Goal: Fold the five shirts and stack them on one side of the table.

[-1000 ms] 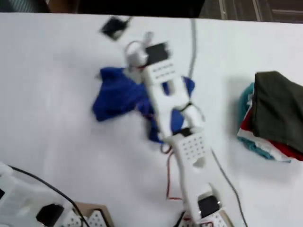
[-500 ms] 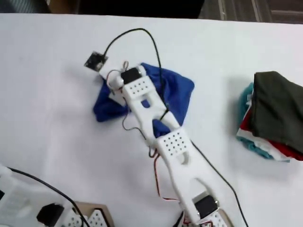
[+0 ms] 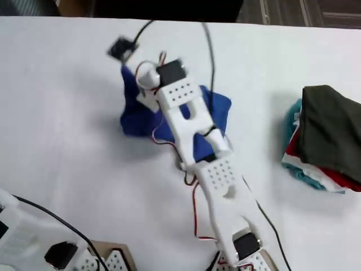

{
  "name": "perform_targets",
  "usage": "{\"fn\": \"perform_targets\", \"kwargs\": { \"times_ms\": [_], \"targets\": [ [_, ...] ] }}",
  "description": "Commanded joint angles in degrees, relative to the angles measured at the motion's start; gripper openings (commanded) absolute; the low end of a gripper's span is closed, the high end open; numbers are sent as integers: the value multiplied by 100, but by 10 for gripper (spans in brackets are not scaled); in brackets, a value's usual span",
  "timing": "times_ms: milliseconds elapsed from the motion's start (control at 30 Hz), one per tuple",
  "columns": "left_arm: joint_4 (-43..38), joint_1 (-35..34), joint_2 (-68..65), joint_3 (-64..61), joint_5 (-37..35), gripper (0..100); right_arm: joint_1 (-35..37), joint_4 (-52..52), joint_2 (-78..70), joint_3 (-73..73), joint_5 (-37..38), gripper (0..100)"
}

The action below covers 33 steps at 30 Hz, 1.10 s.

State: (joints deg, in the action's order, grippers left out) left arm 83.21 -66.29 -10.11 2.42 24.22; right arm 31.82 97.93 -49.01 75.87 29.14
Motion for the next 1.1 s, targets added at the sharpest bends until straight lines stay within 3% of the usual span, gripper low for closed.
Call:
{"fn": "perform_targets", "kwargs": {
  "times_ms": [0, 167, 433, 700, 867, 1000, 1067],
  "targets": [
    [9, 176, 70, 31, -18, 222, -101, 48, 1851, -677, -202, 21],
    [9, 334, 53, 31, -18, 222, 171, 22, 3653, -1943, -290, 21],
    [35, 440, 35, 22, -18, 222, 444, 13, 5736, -2198, -281, 21],
    [44, 615, 35, 22, -18, 222, -189, -57, 5341, -3824, -281, 21],
    [44, 651, 44, 22, -18, 222, -752, -866, 4673, -4923, -273, 21],
    [44, 651, 44, 22, -18, 222, -1376, -1358, 4145, -5108, 9, 26],
    [44, 651, 35, 22, -18, 222, -1684, -1358, 3996, -4932, 185, 75]
  ]
}}
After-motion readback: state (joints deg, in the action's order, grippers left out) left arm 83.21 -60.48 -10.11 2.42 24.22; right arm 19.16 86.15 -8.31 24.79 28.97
